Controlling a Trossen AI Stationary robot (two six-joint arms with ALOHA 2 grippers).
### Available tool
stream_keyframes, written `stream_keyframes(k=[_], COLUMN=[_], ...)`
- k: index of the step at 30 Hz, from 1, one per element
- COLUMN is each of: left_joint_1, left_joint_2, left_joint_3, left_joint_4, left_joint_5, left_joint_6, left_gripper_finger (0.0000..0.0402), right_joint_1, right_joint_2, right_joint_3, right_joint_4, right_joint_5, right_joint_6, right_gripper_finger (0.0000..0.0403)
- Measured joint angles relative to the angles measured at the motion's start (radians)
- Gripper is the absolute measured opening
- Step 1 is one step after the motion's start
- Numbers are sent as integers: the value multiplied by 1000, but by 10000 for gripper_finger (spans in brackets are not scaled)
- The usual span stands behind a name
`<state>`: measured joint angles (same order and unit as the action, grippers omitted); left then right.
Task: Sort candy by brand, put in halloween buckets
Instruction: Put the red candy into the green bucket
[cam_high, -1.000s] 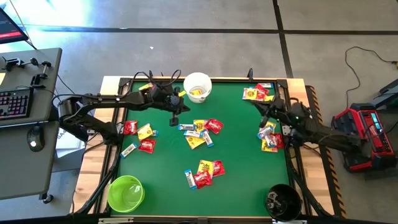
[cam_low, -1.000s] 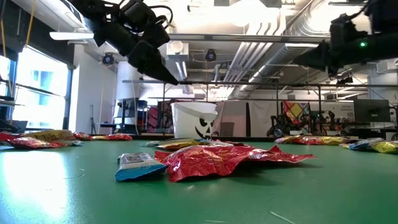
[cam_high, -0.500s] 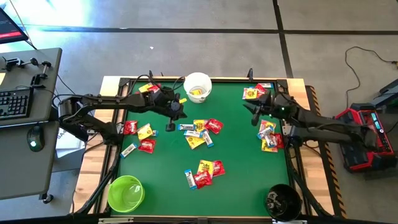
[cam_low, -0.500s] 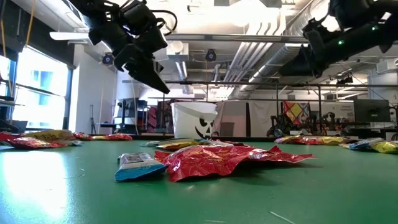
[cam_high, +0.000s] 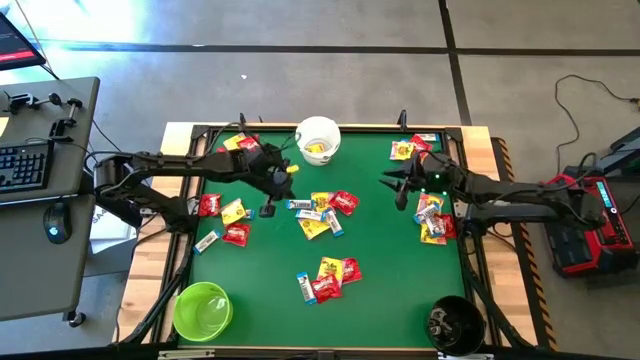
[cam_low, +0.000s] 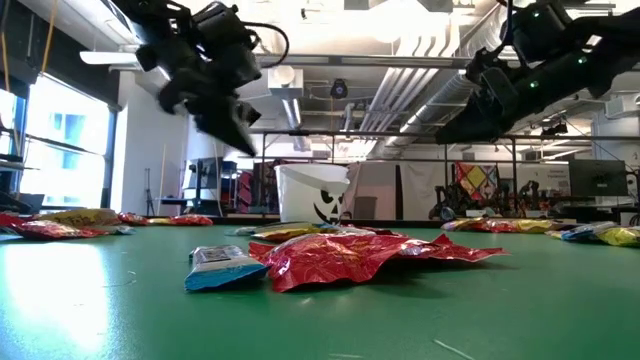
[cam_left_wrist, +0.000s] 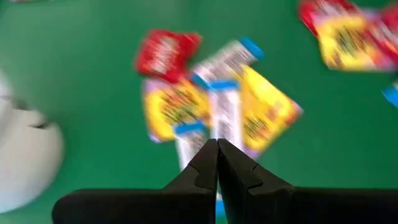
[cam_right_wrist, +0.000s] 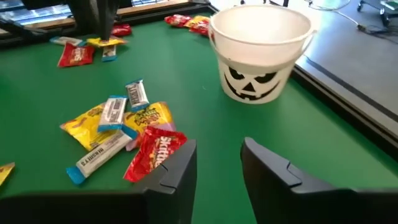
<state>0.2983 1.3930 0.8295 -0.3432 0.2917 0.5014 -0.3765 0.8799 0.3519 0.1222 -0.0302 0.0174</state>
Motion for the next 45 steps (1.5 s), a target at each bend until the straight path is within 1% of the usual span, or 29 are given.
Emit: stream_keyframes(k=[2, 5, 9, 13, 16, 21, 25, 30, 37, 45], left_joint_1=[-41, -120, -238, -344, -408, -504, -571, -646, -734, -800], left_joint_2=[0, 0, 0, 0, 0, 0, 0, 23, 131, 250], left_joint_3=[0, 0, 0, 0, 0, 0, 0, 1, 1, 1], left_joint_4=[-76, -186, -284, -385, -469, -588, -605, -609, -631, -699], left_joint_5=[-30, -108, -181, -212, -242, -343, -387, -406, -486, -531], left_joint_6=[28, 32, -51, -166, -275, -399, -448, -520, -596, -682], left_gripper_finger=[0, 0, 1, 15, 35, 75, 104, 127, 131, 131], right_joint_1=[9, 26, 52, 77, 99, 129, 146, 163, 186, 218], right_joint_2=[16, 35, 52, 58, 58, 58, 58, 58, 58, 58], right_joint_3=[0, 0, 0, 0, 0, 0, 0, 0, 0, 0], right_joint_4=[16, 45, 62, 63, 65, 65, 65, 68, 70, 71], right_joint_5=[0, 0, 0, 9, 57, 139, 187, 188, 195, 240], right_joint_6=[-20, -25, -36, -42, -37, -44, -47, -42, -43, -43], right_gripper_finger=[100, 84, 79, 94, 114, 144, 155, 156, 157, 157])
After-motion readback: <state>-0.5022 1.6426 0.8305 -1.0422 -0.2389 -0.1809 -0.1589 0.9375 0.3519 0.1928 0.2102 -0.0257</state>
